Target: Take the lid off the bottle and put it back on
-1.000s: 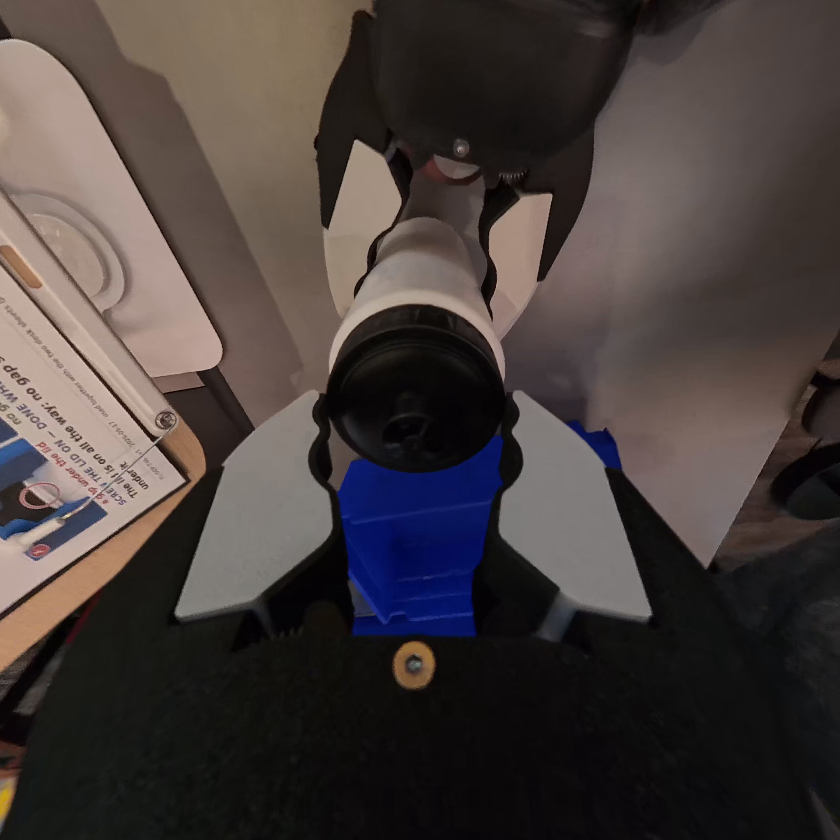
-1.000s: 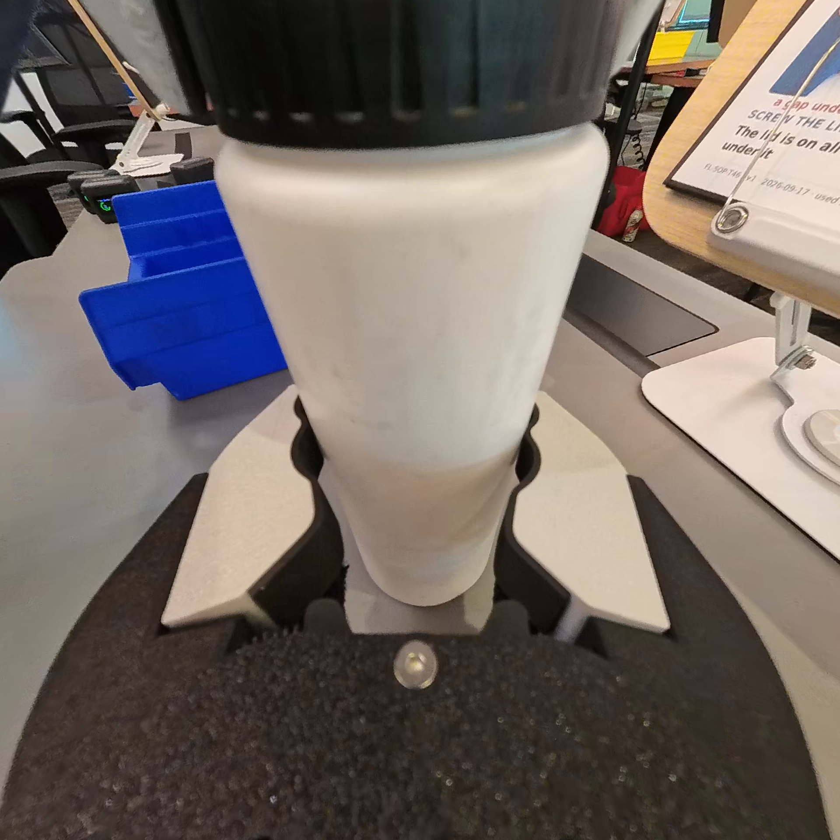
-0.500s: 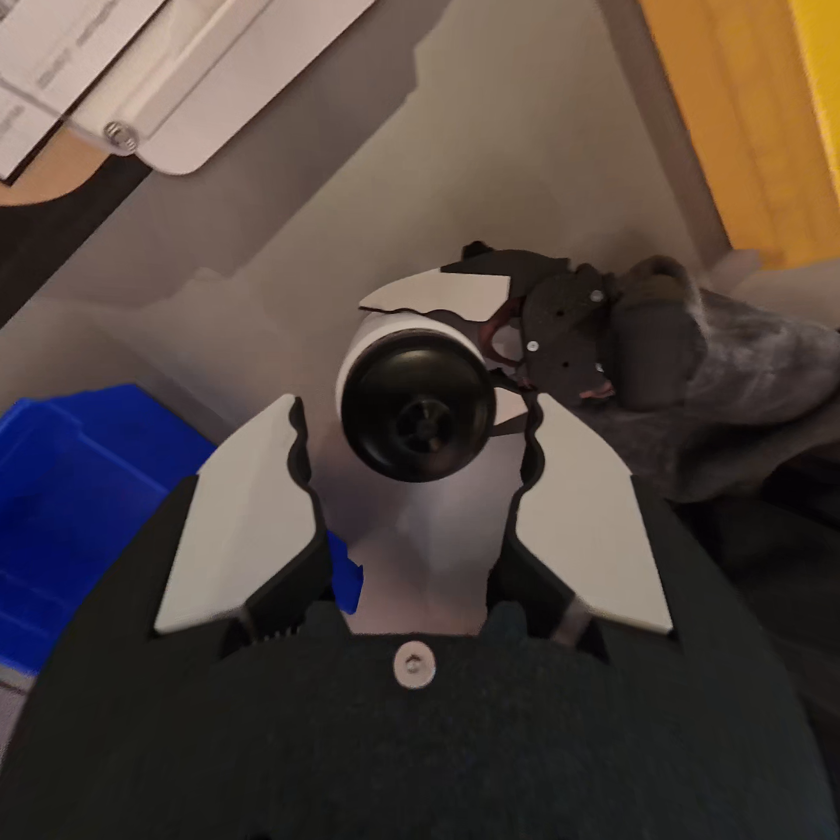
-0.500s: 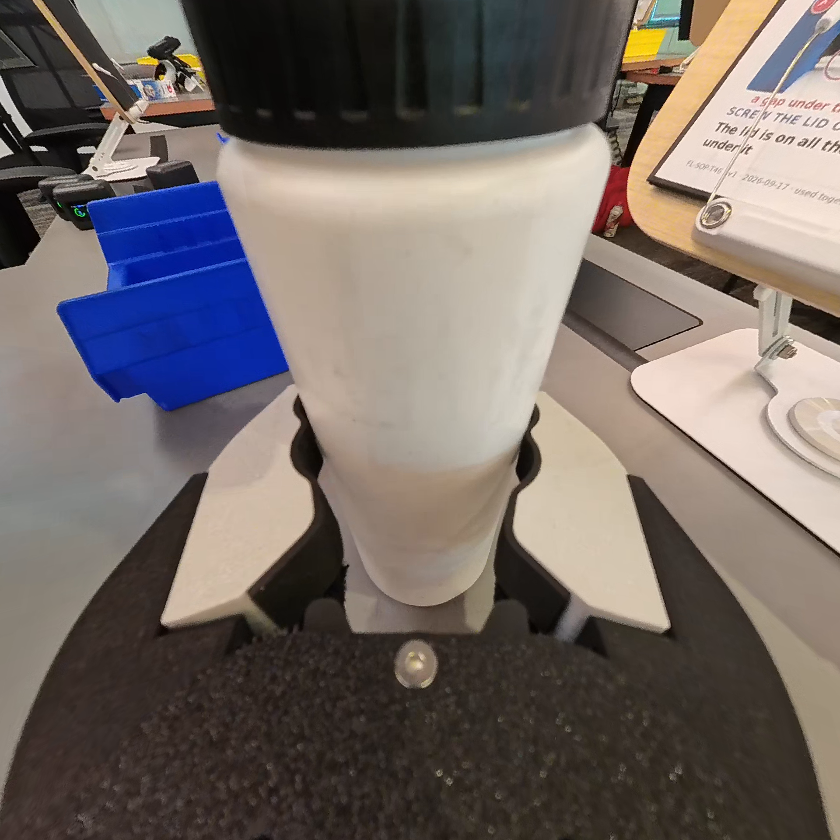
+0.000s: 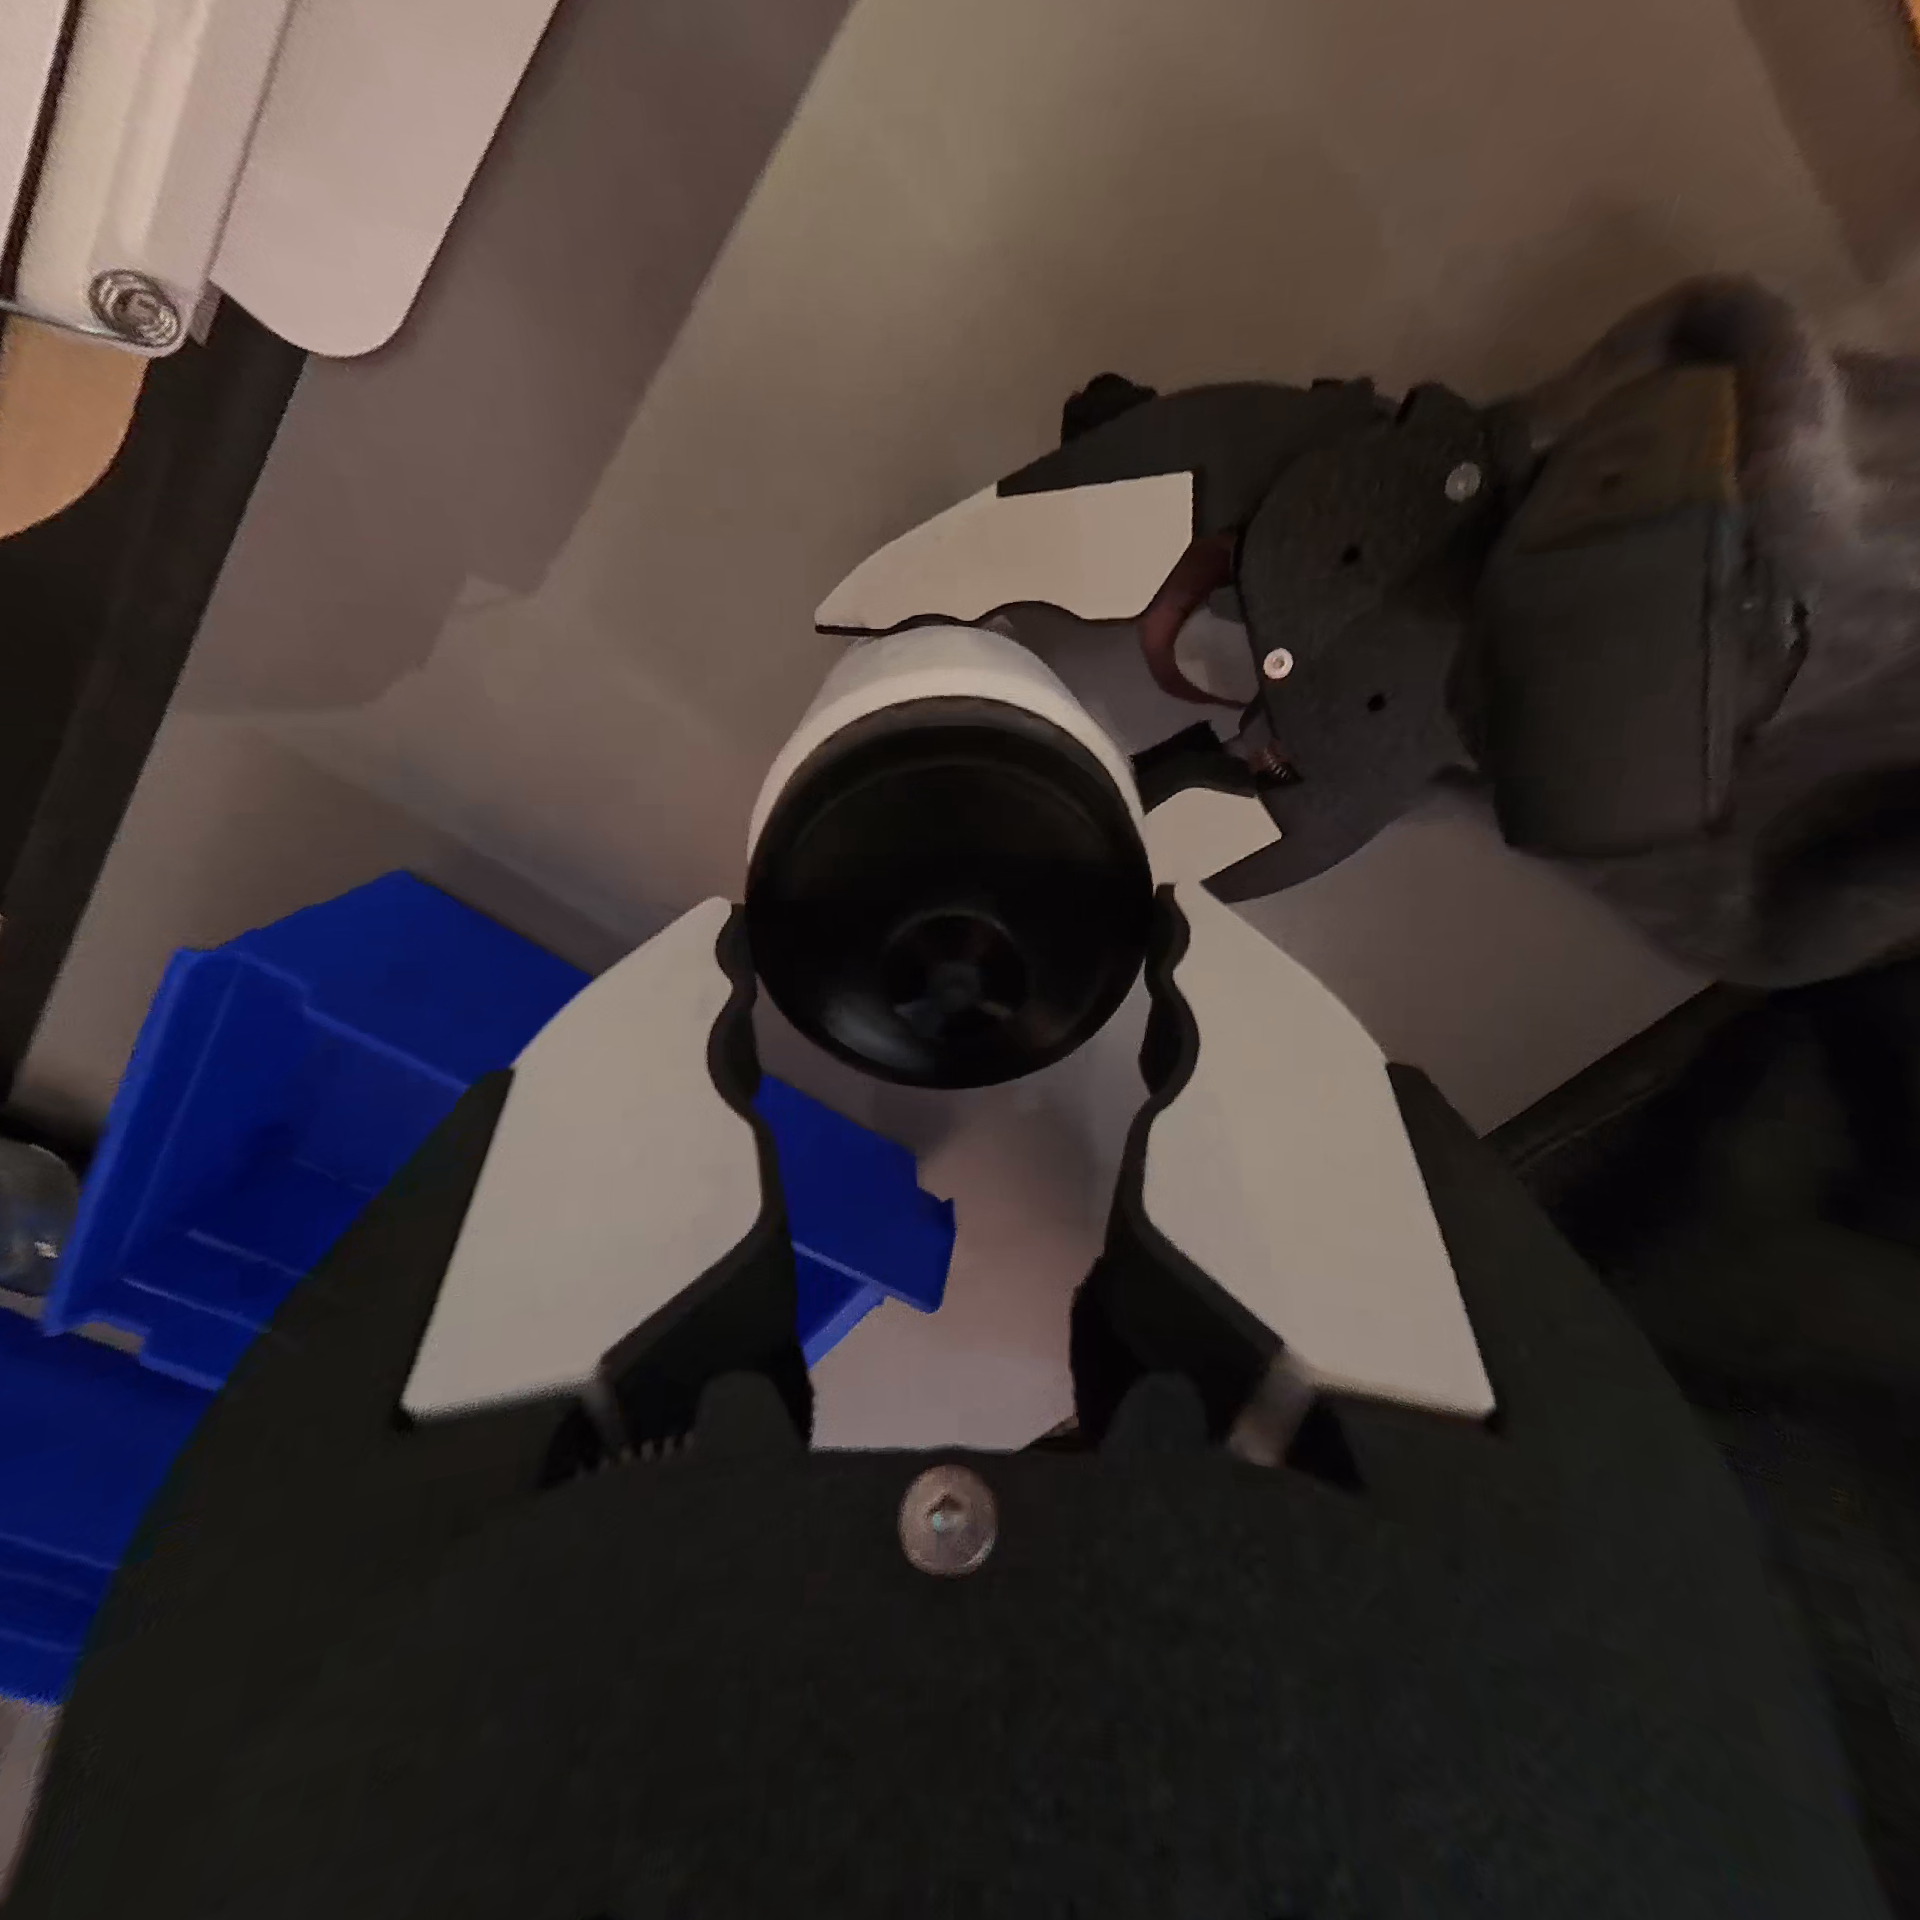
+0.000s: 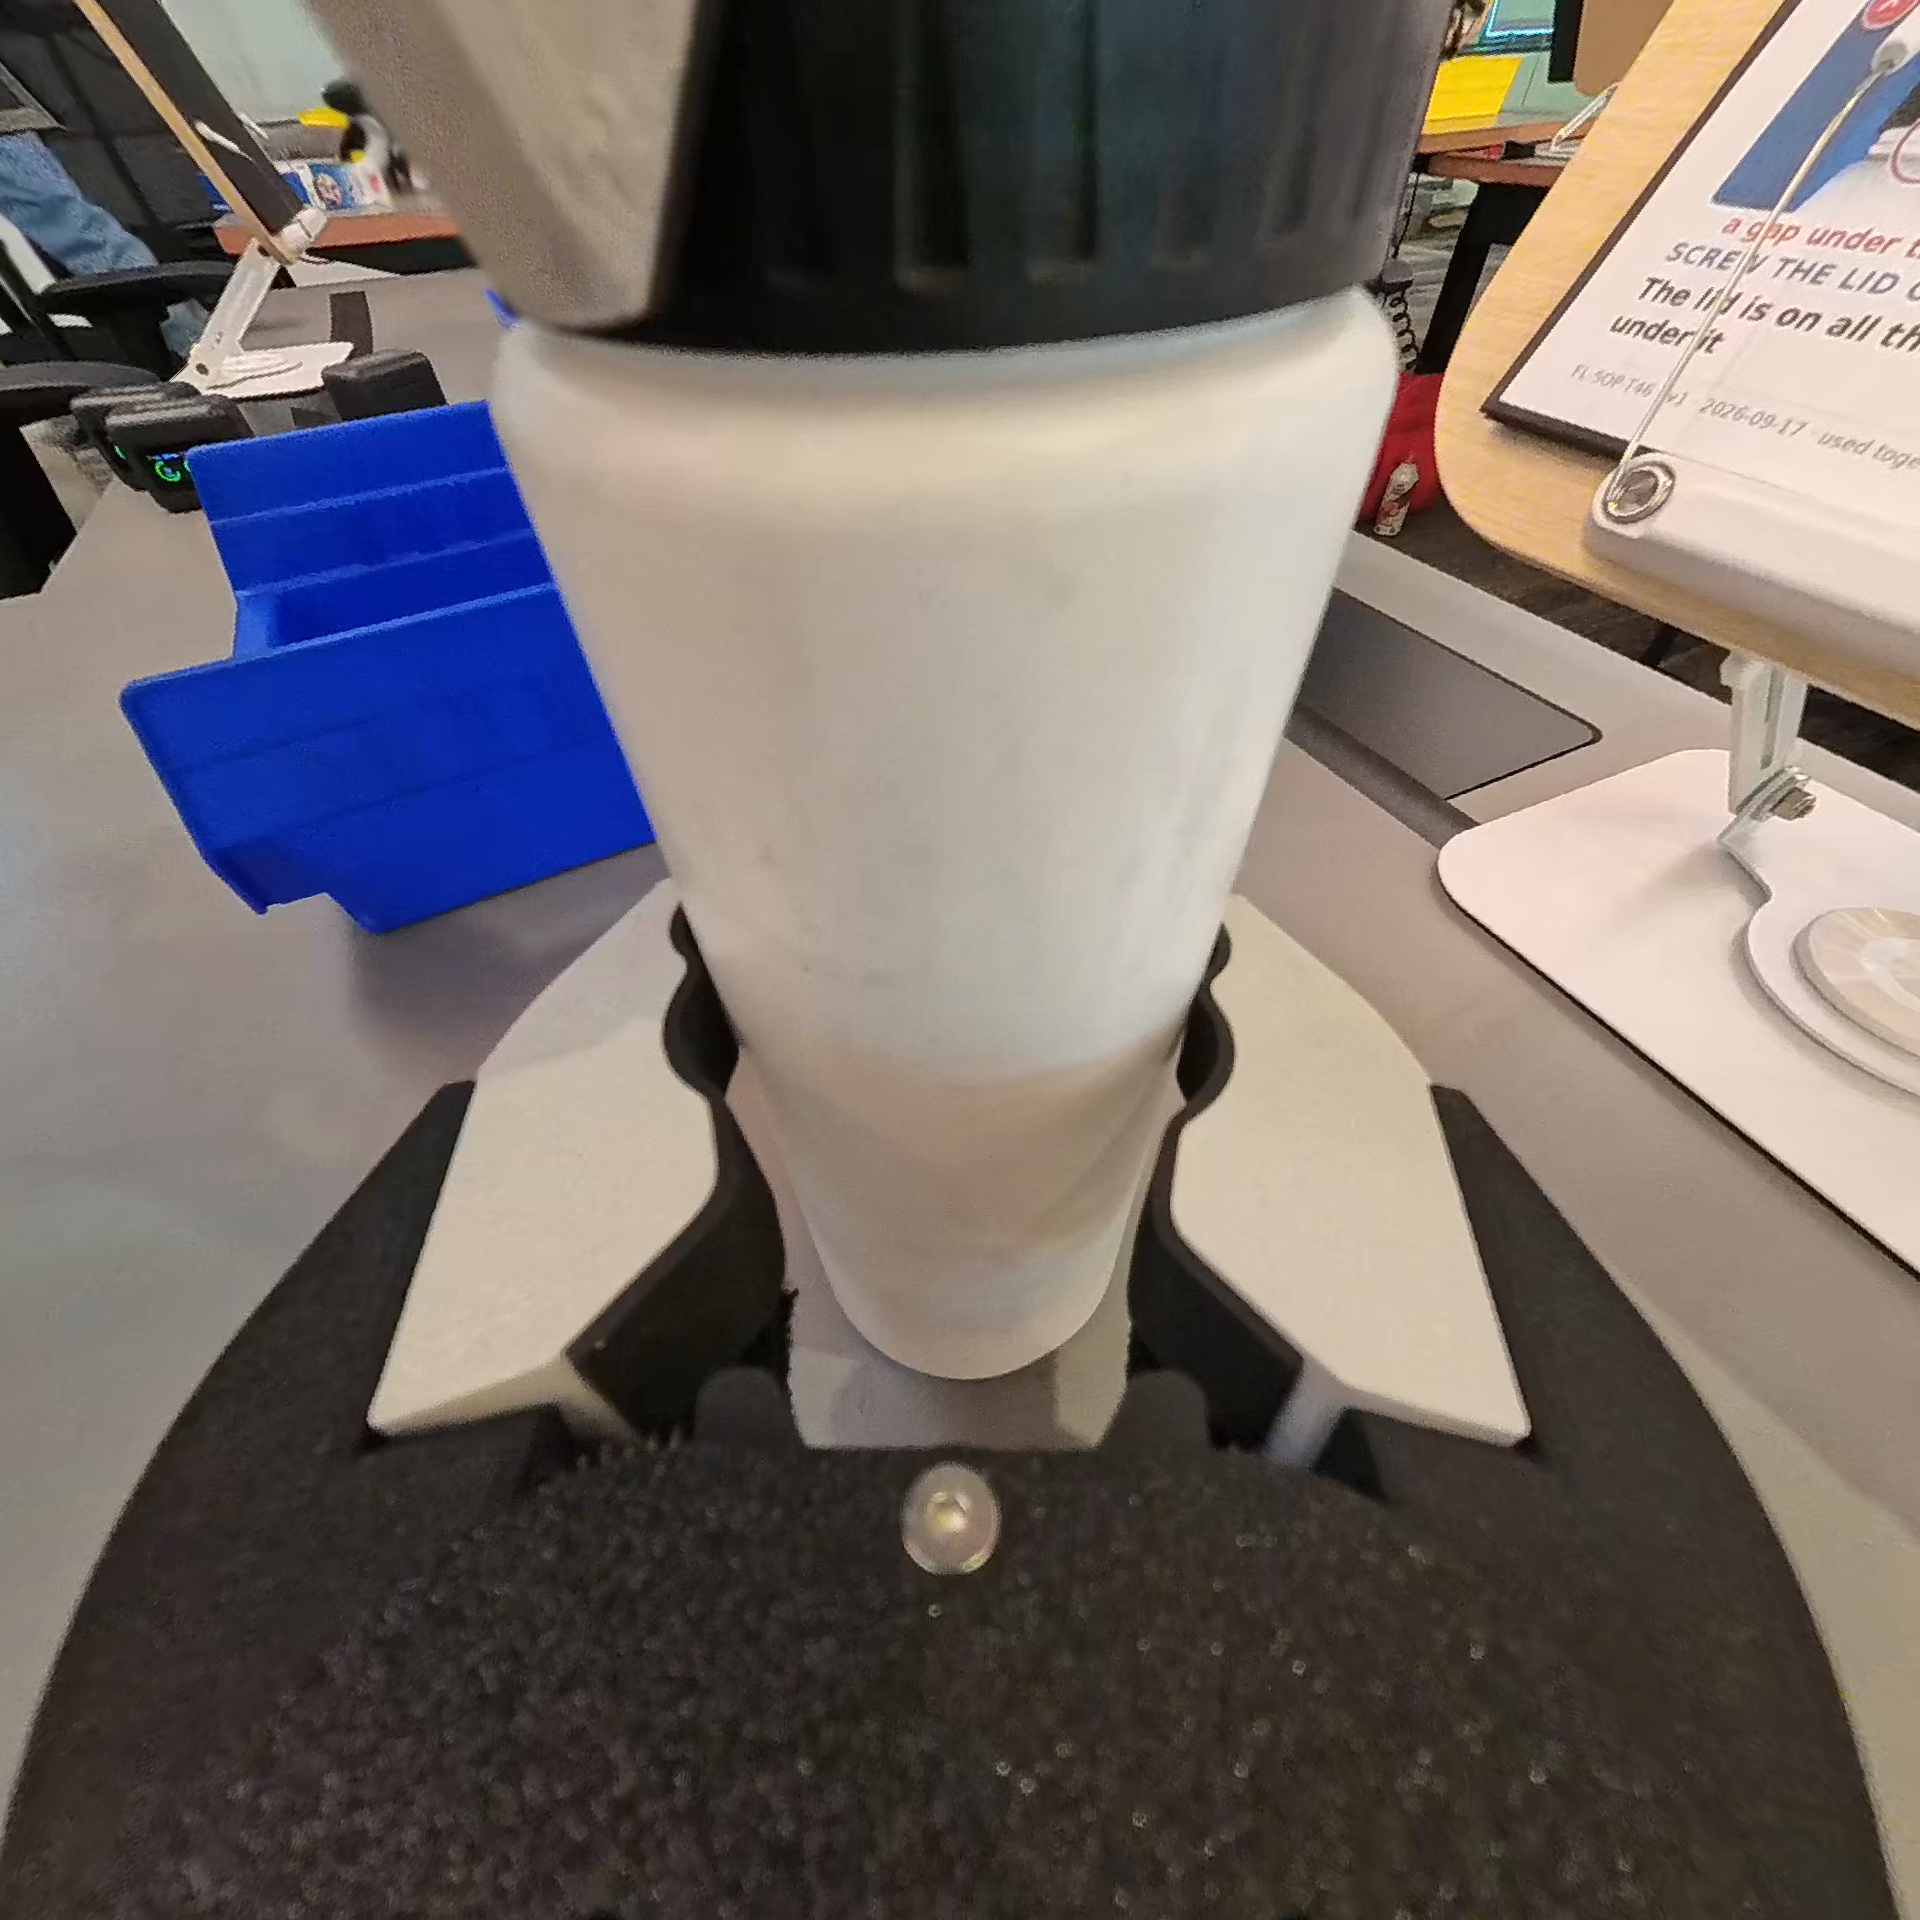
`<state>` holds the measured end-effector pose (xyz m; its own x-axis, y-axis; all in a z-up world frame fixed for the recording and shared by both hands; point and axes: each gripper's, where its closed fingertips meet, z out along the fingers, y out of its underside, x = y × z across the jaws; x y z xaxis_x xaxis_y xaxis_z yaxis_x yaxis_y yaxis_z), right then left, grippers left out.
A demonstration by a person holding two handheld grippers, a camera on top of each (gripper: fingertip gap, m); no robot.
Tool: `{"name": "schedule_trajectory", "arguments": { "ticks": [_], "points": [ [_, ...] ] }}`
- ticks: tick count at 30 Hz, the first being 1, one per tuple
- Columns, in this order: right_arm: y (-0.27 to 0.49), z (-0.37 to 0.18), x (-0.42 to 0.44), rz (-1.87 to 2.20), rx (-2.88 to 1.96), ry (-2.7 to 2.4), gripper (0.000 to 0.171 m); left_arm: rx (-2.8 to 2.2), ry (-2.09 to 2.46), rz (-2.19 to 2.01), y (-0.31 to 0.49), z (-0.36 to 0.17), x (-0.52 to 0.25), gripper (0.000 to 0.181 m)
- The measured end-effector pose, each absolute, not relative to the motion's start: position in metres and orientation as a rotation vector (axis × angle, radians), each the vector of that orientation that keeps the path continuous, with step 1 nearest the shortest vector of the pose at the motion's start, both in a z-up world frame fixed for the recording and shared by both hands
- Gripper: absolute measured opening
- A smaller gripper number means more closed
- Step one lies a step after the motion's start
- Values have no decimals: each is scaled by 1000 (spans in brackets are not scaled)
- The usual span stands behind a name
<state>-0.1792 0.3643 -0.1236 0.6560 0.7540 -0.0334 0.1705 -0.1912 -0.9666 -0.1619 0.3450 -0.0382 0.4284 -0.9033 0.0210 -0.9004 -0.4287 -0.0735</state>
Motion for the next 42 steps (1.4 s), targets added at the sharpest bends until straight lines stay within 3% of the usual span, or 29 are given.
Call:
{"name": "schedule_trajectory", "arguments": {
  "ticks": [25, 32, 37, 42],
  "points": [
    [365, -124, -177, 621, -1724, -757, 85, -2338, 2047, -24, 348, -39, -170, 73],
    [366, -124, -177, 629, -1725, -748, 85, -2353, 1960, -88, 349, -38, -168, 73],
    [365, -123, -179, 635, -1720, -750, 86, -2210, 1577, -534, 319, -13, -174, 81],
    [365, -123, -179, 636, -1710, -753, 86, -1827, 944, -1183, 224, -8, -204, 87]
  ]
}}
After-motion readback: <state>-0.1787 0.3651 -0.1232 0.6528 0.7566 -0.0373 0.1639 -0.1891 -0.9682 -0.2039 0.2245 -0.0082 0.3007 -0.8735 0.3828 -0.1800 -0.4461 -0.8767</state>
